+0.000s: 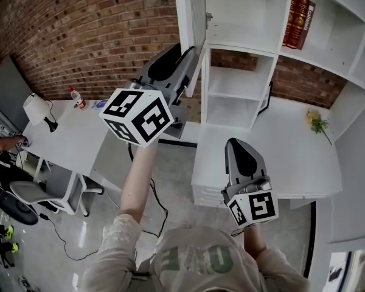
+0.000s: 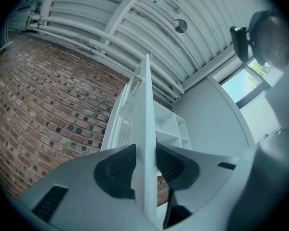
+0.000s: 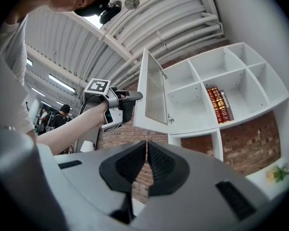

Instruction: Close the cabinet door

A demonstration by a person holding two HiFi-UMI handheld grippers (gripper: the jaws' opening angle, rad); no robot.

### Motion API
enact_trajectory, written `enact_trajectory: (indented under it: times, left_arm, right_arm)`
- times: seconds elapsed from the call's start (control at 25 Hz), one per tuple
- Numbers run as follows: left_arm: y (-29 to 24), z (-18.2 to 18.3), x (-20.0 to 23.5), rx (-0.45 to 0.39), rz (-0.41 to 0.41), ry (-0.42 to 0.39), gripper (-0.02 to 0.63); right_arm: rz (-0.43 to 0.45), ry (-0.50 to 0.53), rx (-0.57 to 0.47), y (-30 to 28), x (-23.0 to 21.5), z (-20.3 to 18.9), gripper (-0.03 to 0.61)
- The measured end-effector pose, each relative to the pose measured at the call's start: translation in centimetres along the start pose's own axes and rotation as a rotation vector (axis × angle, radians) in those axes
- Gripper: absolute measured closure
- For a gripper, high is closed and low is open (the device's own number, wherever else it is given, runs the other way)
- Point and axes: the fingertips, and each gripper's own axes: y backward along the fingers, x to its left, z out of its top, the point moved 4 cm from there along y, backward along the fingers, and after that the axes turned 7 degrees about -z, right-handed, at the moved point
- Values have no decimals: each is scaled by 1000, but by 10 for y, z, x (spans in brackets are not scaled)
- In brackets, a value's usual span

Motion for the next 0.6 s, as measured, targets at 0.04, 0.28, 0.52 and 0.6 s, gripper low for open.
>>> enact_trajectory:
  times: [0.04,0.28,0.52,0.6]
  left_arm:
    - [-1,0,-1,-2,-3,0,479]
    - [-6,-1,-7,22,-40,-14,477]
    - [-19,-8,-23,28,-95,-35,462]
    - [-24,-13,-31,24,-134,-29,457]
  right_arm:
    - [-1,0,2,-1,0,-1,557]
    - [-13,3,11,-3,-2,-4,557]
    - [-58,11,16,4,-8,-7,557]
    - [-88,17,21,10,-11,-10,557]
